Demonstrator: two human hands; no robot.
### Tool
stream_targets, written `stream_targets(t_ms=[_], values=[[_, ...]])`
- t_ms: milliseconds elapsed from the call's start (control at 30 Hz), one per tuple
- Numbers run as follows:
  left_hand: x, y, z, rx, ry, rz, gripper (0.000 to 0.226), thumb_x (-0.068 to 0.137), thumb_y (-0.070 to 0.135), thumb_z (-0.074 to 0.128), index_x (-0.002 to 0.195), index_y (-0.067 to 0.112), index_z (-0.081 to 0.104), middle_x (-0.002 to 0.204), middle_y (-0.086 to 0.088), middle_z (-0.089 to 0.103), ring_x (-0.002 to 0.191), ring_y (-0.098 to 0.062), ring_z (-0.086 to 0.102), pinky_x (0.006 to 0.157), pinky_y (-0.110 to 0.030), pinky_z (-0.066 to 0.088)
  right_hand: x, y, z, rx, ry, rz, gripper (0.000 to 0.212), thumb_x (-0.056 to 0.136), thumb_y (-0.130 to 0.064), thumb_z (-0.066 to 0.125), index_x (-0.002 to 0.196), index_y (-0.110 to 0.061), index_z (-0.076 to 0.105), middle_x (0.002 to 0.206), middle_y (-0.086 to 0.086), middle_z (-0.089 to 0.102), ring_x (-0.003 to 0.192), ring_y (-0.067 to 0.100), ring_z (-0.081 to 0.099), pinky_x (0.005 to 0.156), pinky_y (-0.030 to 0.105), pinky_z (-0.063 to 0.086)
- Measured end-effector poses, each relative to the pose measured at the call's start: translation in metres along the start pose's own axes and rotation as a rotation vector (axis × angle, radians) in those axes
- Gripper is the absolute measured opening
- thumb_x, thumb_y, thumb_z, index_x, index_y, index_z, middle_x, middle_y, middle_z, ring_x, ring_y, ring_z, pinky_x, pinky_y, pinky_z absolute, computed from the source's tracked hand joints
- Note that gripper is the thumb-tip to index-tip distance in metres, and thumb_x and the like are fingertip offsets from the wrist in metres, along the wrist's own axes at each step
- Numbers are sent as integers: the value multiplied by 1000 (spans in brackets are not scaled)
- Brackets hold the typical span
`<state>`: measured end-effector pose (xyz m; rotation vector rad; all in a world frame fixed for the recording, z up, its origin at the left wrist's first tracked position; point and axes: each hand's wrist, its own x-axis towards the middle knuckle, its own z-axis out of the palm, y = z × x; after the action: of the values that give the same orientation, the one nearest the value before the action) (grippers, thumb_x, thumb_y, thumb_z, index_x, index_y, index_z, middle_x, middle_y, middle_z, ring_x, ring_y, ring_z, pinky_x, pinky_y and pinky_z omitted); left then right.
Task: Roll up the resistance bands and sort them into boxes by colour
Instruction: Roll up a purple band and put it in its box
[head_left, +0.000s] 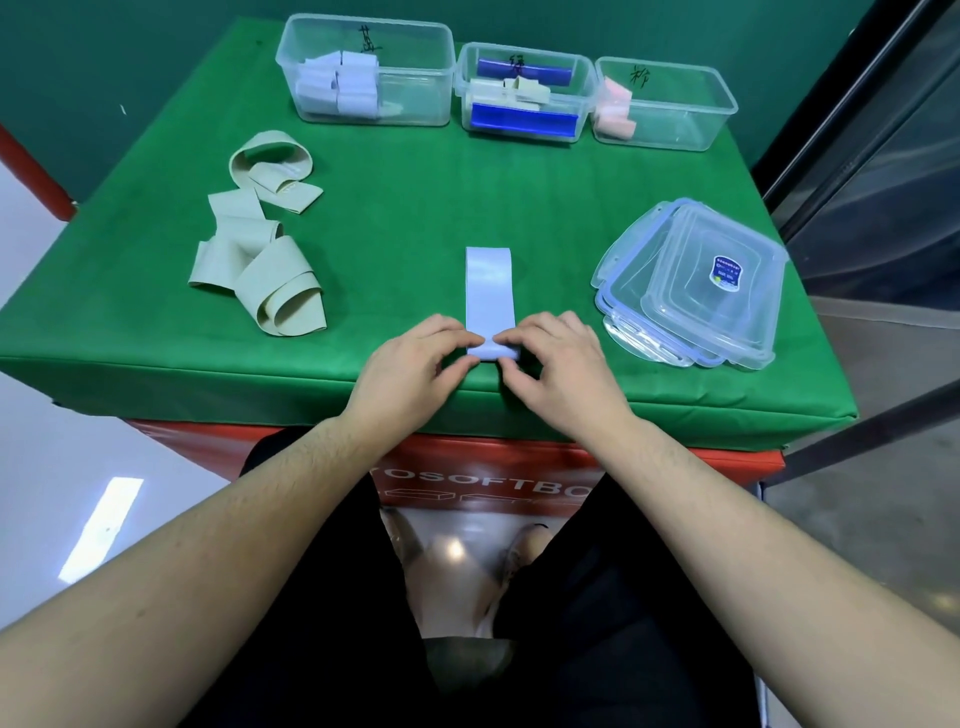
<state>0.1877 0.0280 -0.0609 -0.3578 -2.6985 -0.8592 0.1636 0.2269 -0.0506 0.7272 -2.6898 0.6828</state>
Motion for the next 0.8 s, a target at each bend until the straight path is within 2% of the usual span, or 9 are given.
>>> stream_targets(t_ms=[100,233,367,533,667,800], values=[[4,0,-3,16,-38,-7,24,95,37,60,116,27,68,113,15,61,69,-2,40,67,-28,45,1,1,-1,-59,25,-17,24,85,-33,70,108,-26,70,103,-11,65,93,20,48,78,36,36],[9,2,-6,16,-79,-40,26,95,39,60,118,29,67,115,15,60,70,-4,43,69,-28,44,-1,2,3,-51,36,3,25,85,-31,71,109,-24,72,103,-8,64,94,21,47,79,35,36],[7,3,-6,-39,-39,-29,25,91,35,66,115,31,67,113,19,57,65,-5,46,67,-27,43,3,1,3,-26,4,24,25,87,-30,70,110,-22,72,103,-7,65,95,22,49,79,34,34],[6,1,-1,-24,-13,-8,20,92,29,66,112,26,71,113,14,62,72,3,41,67,-24,39,6,4,3,-29,-10,27,26,88,-33,68,112,-24,72,103,-9,65,96,19,47,78,31,28],[13,1,-5,4,-54,-19,22,96,31,60,116,27,68,115,15,60,75,2,42,70,-28,45,7,3,2,-68,3,10,29,87,-34,68,115,-25,70,109,-8,61,98,19,44,80,35,34],[19,1,-7,14,-106,-48,23,95,31,59,117,28,66,115,14,59,71,-4,40,71,-30,46,8,1,1,-31,-14,17,24,87,-29,68,111,-24,69,106,-7,62,97,21,49,80,37,37]])
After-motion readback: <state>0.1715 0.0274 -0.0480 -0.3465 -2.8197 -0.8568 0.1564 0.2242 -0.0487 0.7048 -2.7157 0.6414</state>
